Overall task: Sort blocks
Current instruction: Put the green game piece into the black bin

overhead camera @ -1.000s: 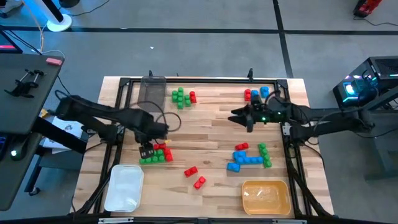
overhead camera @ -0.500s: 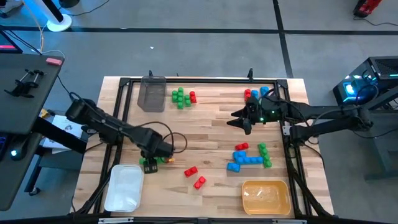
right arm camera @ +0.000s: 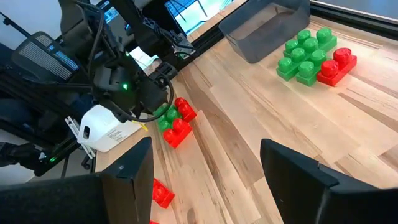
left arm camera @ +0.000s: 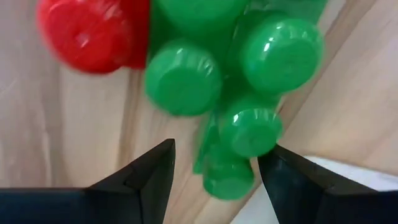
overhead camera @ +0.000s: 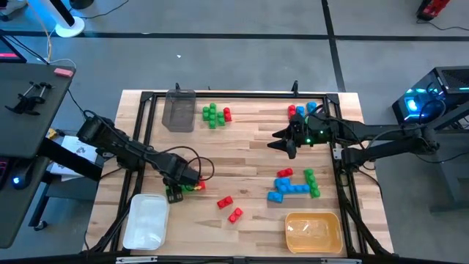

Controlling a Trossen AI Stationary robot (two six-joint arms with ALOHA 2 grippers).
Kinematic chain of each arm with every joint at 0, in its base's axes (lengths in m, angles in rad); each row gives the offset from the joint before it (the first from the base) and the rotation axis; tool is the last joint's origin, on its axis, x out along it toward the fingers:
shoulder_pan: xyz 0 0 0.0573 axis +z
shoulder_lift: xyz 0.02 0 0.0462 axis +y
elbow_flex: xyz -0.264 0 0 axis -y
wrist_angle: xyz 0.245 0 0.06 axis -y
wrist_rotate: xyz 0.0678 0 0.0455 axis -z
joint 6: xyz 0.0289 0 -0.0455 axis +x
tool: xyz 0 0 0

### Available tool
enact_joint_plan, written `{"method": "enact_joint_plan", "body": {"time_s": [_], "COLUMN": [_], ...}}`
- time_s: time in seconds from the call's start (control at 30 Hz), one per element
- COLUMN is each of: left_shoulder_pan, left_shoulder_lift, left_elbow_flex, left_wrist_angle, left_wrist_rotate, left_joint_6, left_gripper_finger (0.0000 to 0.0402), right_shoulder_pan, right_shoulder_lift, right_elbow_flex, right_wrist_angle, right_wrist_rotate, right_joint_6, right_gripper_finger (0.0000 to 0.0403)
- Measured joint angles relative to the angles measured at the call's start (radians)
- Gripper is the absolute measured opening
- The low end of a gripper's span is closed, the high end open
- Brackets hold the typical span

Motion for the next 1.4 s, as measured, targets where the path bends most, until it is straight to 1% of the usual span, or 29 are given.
{"method": "enact_joint_plan", "body": {"time_s": [0.2,0.4,0.5,0.6,0.63,0.67,0.87,0.97,1.03,1.07,1.13,1.27,1.4], "left_shoulder_pan": [0.000,0.000,0.000,0.000,-0.001,-0.003,-0.013,-0.019,-0.020,-0.013,0.020,0.134,0.306], "left_shoulder_lift": [0.000,-0.004,-0.005,-0.012,-0.018,-0.029,-0.140,-0.234,-0.305,-0.344,-0.408,-0.478,-0.483], "left_elbow_flex": [-0.047,-0.075,-0.077,-0.069,-0.063,-0.054,0.002,0.038,0.067,0.088,0.121,0.172,0.200], "left_wrist_angle": [0.085,0.121,0.120,0.112,0.113,0.112,0.052,0.031,0.031,0.041,0.062,0.113,0.090], "left_wrist_rotate": [-0.005,-0.003,0.002,0.018,0.038,0.062,0.166,0.252,0.278,0.269,0.200,-0.054,-0.276], "left_joint_6": [0.007,0.123,0.128,0.115,0.115,0.115,0.097,0.116,0.129,0.132,0.132,0.157,0.251], "left_gripper_finger": [0.0216,0.0211,0.0181,0.0118,0.0099,0.0092,0.0092,0.0092,0.0092,0.0092,0.0092,0.0092,0.0092], "right_shoulder_pan": [0.000,0.000,0.000,0.000,0.000,0.000,0.000,0.000,0.000,0.000,0.000,0.000,0.000], "right_shoulder_lift": [0.000,0.000,0.000,0.000,0.000,0.000,0.000,0.000,0.000,0.000,0.000,0.000,0.000], "right_elbow_flex": [0.000,0.000,0.000,0.000,0.000,0.000,0.000,0.000,0.000,0.000,0.000,0.000,-0.001], "right_wrist_angle": [0.000,-0.002,-0.003,-0.003,-0.003,-0.003,-0.005,-0.008,-0.008,-0.008,-0.008,-0.007,-0.003], "right_wrist_rotate": [0.000,0.001,0.001,0.001,0.001,0.001,0.001,0.001,0.001,0.001,0.001,0.001,0.003], "right_joint_6": [0.000,0.000,0.000,0.000,0.000,0.000,0.000,0.000,-0.003,-0.008,-0.013,-0.015,-0.008], "right_gripper_finger": [0.0224,0.0224,0.0224,0.0224,0.0224,0.0224,0.0224,0.0224,0.0224,0.0224,0.0224,0.0224,0.0224]}}
